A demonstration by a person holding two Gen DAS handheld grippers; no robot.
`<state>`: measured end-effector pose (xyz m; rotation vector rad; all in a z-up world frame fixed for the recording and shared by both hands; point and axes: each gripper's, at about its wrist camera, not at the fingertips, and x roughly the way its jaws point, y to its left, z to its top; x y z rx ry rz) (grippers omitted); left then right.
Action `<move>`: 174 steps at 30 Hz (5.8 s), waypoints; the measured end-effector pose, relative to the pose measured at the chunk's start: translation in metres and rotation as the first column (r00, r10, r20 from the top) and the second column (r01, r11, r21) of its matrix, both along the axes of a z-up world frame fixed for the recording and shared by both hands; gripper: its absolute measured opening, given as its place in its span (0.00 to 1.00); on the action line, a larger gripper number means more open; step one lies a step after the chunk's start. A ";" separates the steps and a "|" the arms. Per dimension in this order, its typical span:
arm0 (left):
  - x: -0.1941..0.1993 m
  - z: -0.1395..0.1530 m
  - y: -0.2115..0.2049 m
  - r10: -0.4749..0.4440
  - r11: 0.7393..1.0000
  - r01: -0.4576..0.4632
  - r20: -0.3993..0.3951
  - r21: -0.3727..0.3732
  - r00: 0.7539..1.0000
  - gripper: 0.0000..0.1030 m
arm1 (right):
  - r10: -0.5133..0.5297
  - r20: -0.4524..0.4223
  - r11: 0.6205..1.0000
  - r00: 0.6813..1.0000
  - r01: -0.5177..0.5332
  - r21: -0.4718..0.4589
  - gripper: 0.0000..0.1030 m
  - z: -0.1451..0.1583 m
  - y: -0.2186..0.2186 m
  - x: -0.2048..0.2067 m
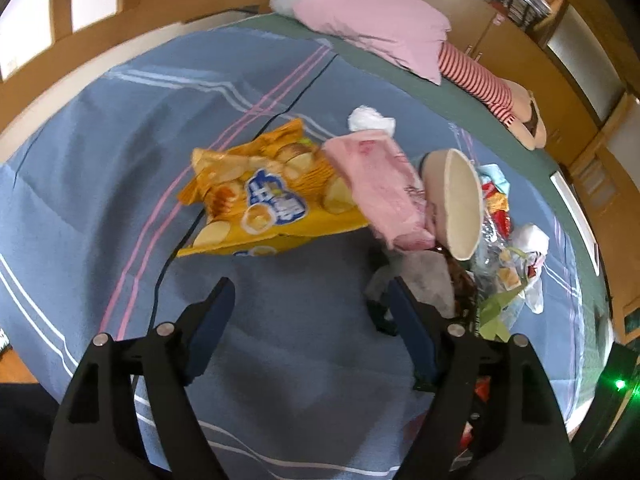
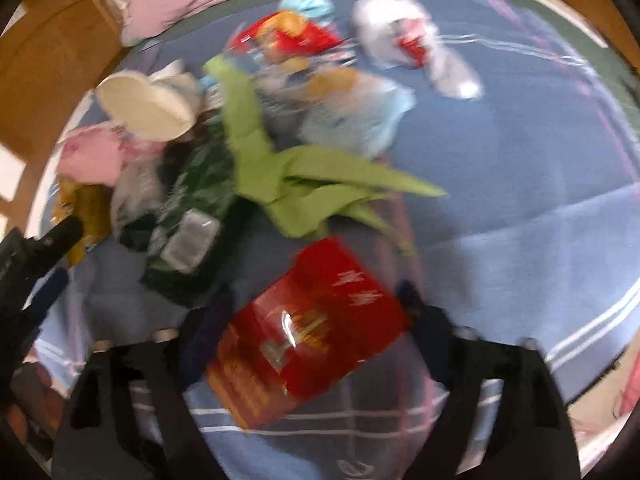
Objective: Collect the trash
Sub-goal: 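Grasp the red box with the right tool while the left tool reaches toward the pile, then grasp the dark green snack bag with the left tool, then drop the red box into the white bag with the right tool while the left tool lifts the green bag, then release the dark green snack bag into the white plastic bag with the left tool, then move both open tools back over the trash pile on the bed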
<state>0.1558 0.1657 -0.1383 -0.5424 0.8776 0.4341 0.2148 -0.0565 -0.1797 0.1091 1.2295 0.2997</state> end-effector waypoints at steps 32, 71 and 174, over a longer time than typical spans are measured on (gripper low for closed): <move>0.038 -0.006 -0.065 -0.373 0.910 0.391 0.141 -0.139 0.917 0.81 | -0.164 0.217 0.986 0.962 0.167 0.008 0.22 0.048 -0.089 -0.049; -0.032 0.044 -0.047 -0.298 0.944 0.328 0.357 -0.025 0.885 0.15 | -0.145 0.273 0.989 0.951 0.148 0.010 0.22 0.066 -0.072 -0.062; -0.033 0.024 -0.058 -0.234 0.972 0.236 0.164 0.002 0.958 0.91 | -0.217 0.283 0.967 0.934 0.165 0.197 0.71 0.130 -0.147 -0.122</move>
